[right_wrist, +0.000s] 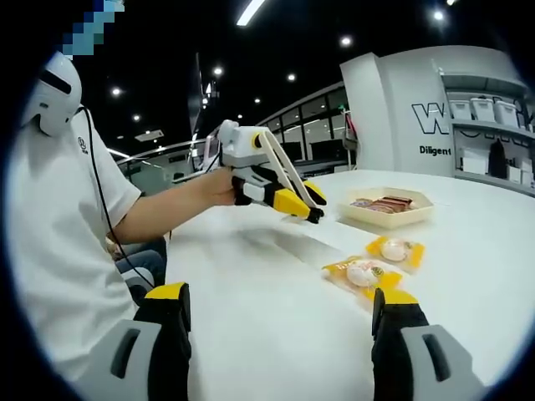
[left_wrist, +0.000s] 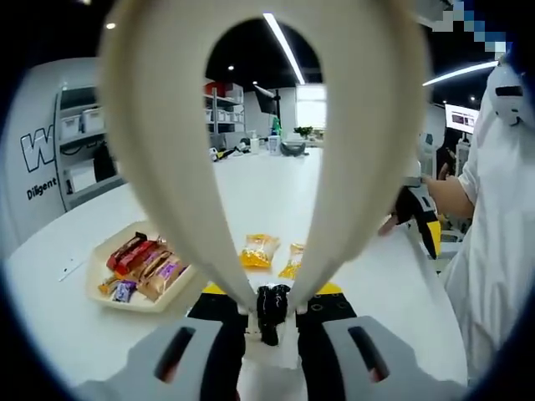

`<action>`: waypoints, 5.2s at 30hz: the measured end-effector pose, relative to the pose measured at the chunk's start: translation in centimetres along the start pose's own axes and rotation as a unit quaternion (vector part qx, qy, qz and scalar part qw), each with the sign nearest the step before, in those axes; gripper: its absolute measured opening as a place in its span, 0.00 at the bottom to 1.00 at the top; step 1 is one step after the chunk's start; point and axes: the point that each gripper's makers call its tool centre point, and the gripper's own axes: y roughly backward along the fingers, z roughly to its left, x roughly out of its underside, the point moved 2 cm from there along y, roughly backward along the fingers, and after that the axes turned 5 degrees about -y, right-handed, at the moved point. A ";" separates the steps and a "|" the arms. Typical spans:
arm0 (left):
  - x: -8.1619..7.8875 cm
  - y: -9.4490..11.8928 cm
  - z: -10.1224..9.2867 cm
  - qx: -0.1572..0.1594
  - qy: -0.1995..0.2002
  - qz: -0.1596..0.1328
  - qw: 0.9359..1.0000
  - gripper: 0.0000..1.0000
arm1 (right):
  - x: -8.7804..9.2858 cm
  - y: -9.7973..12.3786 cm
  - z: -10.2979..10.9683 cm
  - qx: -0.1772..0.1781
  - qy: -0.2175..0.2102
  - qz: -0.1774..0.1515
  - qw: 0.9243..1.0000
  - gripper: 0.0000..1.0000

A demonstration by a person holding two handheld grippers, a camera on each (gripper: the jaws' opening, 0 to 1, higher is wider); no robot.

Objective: Place the target food into the container with the food tongs after gripping and lifting it, then release it inside without dropping or visibly crushing the food.

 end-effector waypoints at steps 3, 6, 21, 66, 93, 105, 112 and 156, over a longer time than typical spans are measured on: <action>-0.5 0.0 0.3 0.002 -0.001 -0.004 1.000 0.20 | 0.0 0.1 0.0 0.001 0.000 -0.001 1.000 0.90; -0.8 0.0 0.9 0.002 -0.005 -0.001 1.000 0.20 | 0.0 0.1 -0.1 0.002 -0.001 -0.001 1.000 0.90; -2.3 -0.4 4.3 0.000 -0.017 0.002 1.000 0.20 | 0.1 0.5 -0.5 0.006 -0.004 -0.003 1.000 0.90; -1.2 -6.3 14.9 -0.017 0.001 0.021 1.000 0.20 | 0.3 1.0 -1.9 0.022 -0.011 0.003 1.000 0.90; 1.0 -8.2 16.8 -0.013 0.013 0.055 0.998 0.21 | 0.4 1.1 -2.4 0.026 -0.016 0.005 1.000 0.90; 1.1 -8.4 17.1 -0.010 0.015 0.062 0.998 0.22 | 0.4 1.3 -2.4 0.027 -0.017 0.004 0.999 0.90; 1.0 -8.4 17.2 -0.014 0.015 0.063 0.998 0.24 | 0.4 1.3 -2.4 0.028 -0.016 0.004 0.999 0.90; -0.9 3.8 2.7 -0.064 0.008 0.042 0.997 0.23 | -1.4 -1.0 1.0 -0.015 0.016 0.003 1.000 0.90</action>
